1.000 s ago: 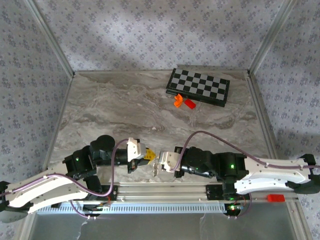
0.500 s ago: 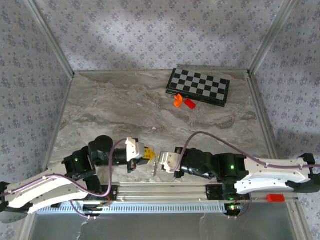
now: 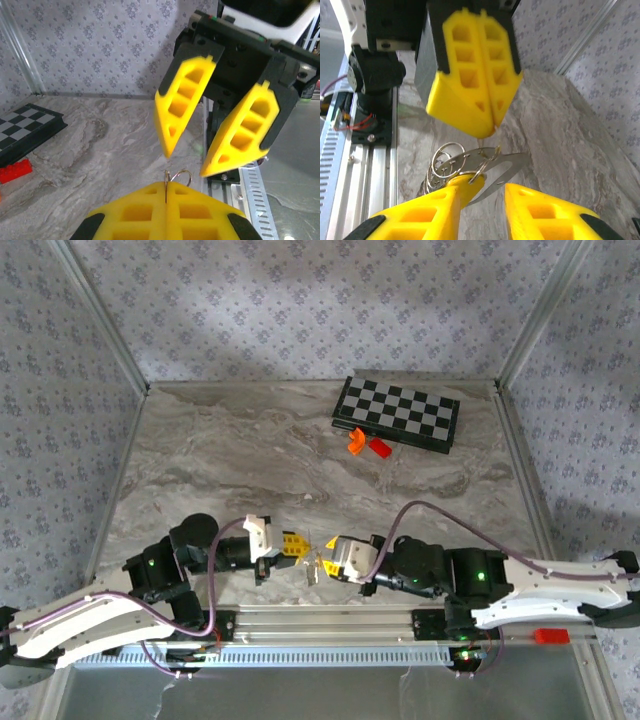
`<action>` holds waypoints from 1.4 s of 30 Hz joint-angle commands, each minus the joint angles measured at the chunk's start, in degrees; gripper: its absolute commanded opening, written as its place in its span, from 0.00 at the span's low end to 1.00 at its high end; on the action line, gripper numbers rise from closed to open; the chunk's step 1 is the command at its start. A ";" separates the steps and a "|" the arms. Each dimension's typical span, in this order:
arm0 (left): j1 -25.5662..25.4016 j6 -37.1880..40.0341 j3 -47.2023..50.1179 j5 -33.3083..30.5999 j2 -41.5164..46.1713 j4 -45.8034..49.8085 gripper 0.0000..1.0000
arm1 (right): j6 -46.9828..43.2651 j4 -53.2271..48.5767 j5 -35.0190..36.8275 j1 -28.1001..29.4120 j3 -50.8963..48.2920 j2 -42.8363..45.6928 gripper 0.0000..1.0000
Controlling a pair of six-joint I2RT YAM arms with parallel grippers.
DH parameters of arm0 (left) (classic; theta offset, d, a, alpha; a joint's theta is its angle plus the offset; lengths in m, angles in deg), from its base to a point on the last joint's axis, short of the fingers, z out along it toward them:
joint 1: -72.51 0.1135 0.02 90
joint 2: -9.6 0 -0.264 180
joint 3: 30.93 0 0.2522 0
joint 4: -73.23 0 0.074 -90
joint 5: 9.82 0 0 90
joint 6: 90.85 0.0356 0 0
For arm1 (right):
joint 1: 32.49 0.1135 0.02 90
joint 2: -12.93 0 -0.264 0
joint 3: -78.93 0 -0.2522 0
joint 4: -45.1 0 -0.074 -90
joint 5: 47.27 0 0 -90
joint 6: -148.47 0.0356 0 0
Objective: Put the keys on the keyring
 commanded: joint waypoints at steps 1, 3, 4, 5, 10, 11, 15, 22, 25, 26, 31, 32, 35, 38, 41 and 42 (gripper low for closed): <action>-0.28 -0.91 0.18 1.87 1.16 -7.13 0.00 | 2.17 4.41 0.31 0.38 -1.16 3.79 0.30; -0.34 -1.13 0.36 2.89 1.62 -8.16 0.00 | 2.35 6.33 -0.54 0.20 -2.30 6.33 0.29; -0.29 -1.22 0.47 3.47 1.93 -8.56 0.00 | 2.22 7.34 -1.55 0.13 -2.94 7.40 0.28; -0.34 -1.26 0.41 3.87 2.26 -8.83 0.00 | 2.05 8.10 -2.30 -0.08 -3.40 8.02 0.28; -0.27 -2.10 0.49 5.40 3.17 -9.71 0.00 | 1.90 9.04 -5.41 -1.34 -3.20 6.61 0.30; -0.33 -2.26 0.47 5.50 3.23 -9.73 0.00 | 2.16 9.16 -5.88 -1.59 -2.94 5.95 0.31; -0.31 -2.45 0.32 5.94 3.06 -9.78 0.00 | 2.92 9.75 -8.21 -2.74 -1.53 3.16 0.33; -0.29 -2.42 0.32 6.12 3.28 -9.49 0.00 | 3.93 12.03 -10.15 -4.16 -1.32 1.38 0.30; -0.34 -2.41 0.58 6.20 3.19 -9.40 0.00 | 3.94 12.83 -10.15 -4.47 -1.55 1.21 0.28; -0.29 -2.48 0.66 6.20 3.11 -9.36 0.00 | 4.02 13.13 -10.15 -4.55 -1.55 1.19 0.28; -0.25 -2.28 0.66 6.37 2.93 -9.32 0.00 | 4.28 14.01 -12.33 -5.12 -1.83 0.71 0.27; -0.34 -2.19 0.67 6.29 2.93 -9.24 0.00 | 4.27 14.11 -12.55 -5.14 -1.76 0.50 0.27; -0.33 -2.06 0.76 6.11 2.71 -8.97 0.00 | 4.37 14.52 -13.29 -5.52 -1.84 0.22 0.27; -0.34 -2.01 0.92 6.16 2.49 -8.88 0.00 | 4.72 14.53 -14.21 -5.82 -2.13 0.32 0.27; -0.32 -1.97 0.85 6.20 2.23 -8.88 0.00 | 5.16 15.01 -15.46 -6.36 -2.31 0.23 0.27; -0.33 -1.88 0.91 6.20 2.22 -8.88 0.00 | 5.15 15.13 -15.79 -6.53 -2.32 0.09 0.27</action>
